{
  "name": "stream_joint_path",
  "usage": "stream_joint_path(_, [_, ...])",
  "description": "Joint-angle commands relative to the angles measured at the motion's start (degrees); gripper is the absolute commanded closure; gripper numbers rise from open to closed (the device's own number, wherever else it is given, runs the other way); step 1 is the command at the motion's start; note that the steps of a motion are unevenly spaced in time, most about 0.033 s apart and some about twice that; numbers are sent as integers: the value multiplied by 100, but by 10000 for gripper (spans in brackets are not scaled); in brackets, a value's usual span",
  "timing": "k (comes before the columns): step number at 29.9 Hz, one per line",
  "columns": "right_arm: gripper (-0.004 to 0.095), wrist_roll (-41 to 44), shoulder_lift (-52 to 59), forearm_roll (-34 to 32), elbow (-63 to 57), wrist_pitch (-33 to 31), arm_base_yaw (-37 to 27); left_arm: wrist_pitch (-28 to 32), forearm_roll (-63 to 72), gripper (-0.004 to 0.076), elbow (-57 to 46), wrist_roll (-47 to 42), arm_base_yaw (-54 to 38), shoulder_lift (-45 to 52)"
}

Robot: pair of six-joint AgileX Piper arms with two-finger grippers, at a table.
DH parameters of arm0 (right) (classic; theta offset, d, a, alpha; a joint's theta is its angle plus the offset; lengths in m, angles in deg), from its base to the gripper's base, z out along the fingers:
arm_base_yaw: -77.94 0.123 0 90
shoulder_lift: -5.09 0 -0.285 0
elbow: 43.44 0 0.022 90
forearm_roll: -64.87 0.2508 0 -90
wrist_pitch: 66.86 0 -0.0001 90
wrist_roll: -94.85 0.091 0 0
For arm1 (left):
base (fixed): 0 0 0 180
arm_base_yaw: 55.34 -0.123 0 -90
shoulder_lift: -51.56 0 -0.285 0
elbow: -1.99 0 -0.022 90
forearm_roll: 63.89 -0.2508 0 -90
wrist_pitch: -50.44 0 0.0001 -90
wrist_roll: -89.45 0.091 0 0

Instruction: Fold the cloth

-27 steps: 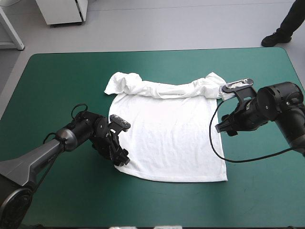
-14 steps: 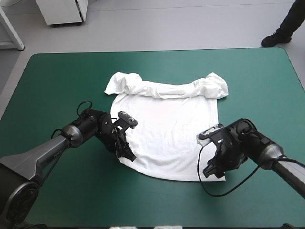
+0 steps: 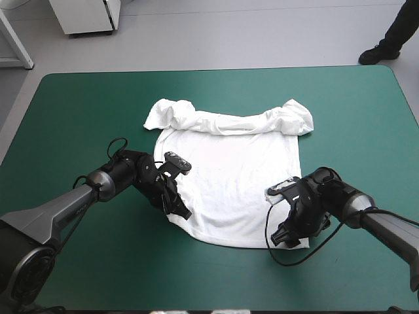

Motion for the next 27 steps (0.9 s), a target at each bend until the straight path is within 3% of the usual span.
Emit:
stream_joint_path(1, [445, 188, -444, 54, -477, 338, 34, -74, 251, 717, -174, -12, 108, -246])
stream_joint_path(6, [887, 175, -521, 175, -1117, 683, 34, -74, 214, 717, -174, -12, 108, -246])
stream_joint_path(7, [921, 175, -521, 175, -1209, 761, 34, -58, 207, 717, -174, -7, 108, -246])
stream_joint_path(15, [918, 312, -226, 104, -907, 631, 34, -450, 123, 717, 190, -7, 108, -14])
stream_joint_path(27, [921, 786, 1139, -1096, 1967, -941, 34, -1933, -1070, 717, 1738, -568, 108, 1898])
